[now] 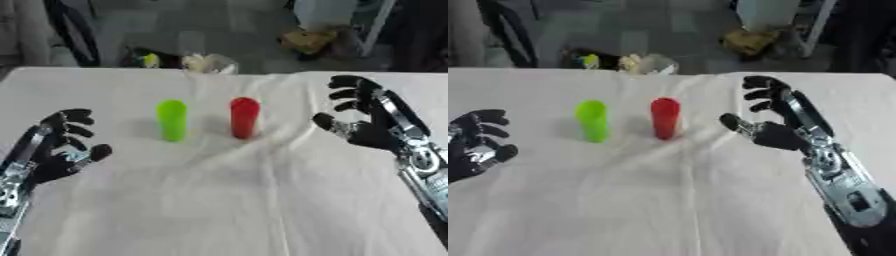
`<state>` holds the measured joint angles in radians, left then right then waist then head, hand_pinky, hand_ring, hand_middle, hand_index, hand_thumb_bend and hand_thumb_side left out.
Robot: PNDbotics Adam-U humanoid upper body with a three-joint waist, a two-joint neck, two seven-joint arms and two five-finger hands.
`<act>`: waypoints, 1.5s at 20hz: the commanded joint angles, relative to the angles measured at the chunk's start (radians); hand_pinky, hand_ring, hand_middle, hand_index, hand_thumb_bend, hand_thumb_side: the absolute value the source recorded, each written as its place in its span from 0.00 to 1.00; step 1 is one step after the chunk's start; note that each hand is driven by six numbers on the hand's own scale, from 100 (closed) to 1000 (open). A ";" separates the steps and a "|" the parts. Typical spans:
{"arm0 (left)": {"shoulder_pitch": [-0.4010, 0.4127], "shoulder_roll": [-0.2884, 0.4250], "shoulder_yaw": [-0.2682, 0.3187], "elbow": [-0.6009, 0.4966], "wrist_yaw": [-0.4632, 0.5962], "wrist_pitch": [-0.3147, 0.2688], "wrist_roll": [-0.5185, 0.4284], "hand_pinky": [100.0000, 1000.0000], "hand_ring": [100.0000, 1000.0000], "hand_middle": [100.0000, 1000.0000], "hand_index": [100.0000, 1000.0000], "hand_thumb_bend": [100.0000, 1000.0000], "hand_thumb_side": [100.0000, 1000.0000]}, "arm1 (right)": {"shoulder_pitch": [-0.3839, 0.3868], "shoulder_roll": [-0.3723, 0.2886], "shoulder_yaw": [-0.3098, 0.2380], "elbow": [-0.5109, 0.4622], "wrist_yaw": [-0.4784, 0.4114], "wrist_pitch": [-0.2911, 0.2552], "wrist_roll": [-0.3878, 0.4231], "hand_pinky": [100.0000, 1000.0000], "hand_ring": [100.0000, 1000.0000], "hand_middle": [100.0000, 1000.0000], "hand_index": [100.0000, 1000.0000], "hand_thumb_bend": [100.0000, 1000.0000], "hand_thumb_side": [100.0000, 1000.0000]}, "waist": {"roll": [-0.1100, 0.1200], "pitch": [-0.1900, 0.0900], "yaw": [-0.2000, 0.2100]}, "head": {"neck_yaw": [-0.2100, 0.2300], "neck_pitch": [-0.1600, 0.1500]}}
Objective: Pour the contents of one cup into another cup.
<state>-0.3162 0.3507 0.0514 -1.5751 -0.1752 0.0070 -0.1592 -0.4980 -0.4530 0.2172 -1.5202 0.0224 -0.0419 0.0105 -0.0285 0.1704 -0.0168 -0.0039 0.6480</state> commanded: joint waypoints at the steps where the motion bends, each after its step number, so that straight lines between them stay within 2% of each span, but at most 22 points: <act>1: -0.013 0.007 -0.004 -0.009 -0.003 -0.003 0.005 0.46 0.61 0.64 0.79 1.00 0.47 | -0.029 -0.010 0.005 0.008 -0.017 -0.001 0.007 0.66 0.74 0.76 0.85 0.58 0.36 | 0.000 -0.019 0.004 | -0.007 -0.012; 13: -0.026 -0.017 -0.034 -0.026 0.011 -0.016 -0.031 0.47 0.61 0.64 0.80 1.00 0.50 | -0.123 0.055 0.076 0.166 0.026 -0.021 0.046 0.66 0.74 0.76 0.85 0.59 0.36 | 0.006 -0.020 0.043 | -0.034 -0.019; 22: -0.034 -0.032 -0.041 -0.032 0.016 -0.015 -0.039 0.47 0.61 0.64 0.81 1.00 0.51 | -0.155 0.114 0.060 0.293 0.079 -0.090 0.067 0.66 0.74 0.76 0.86 0.59 0.37 | 0.015 -0.011 0.064 | -0.050 -0.032; 30: -0.038 -0.036 -0.044 -0.034 0.017 -0.016 -0.041 0.47 0.61 0.64 0.81 1.00 0.51 | -0.165 0.132 0.057 0.335 0.104 -0.116 0.064 0.67 0.74 0.76 0.87 0.59 0.37 | 0.019 -0.009 0.070 | -0.058 -0.037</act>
<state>-0.3362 0.3064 0.0097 -1.5882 -0.1666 -0.0073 -0.1968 -0.6403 -0.3127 0.2837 -1.1805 0.1165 -0.1525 0.0760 -0.0140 0.1732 0.0528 -0.0573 0.6215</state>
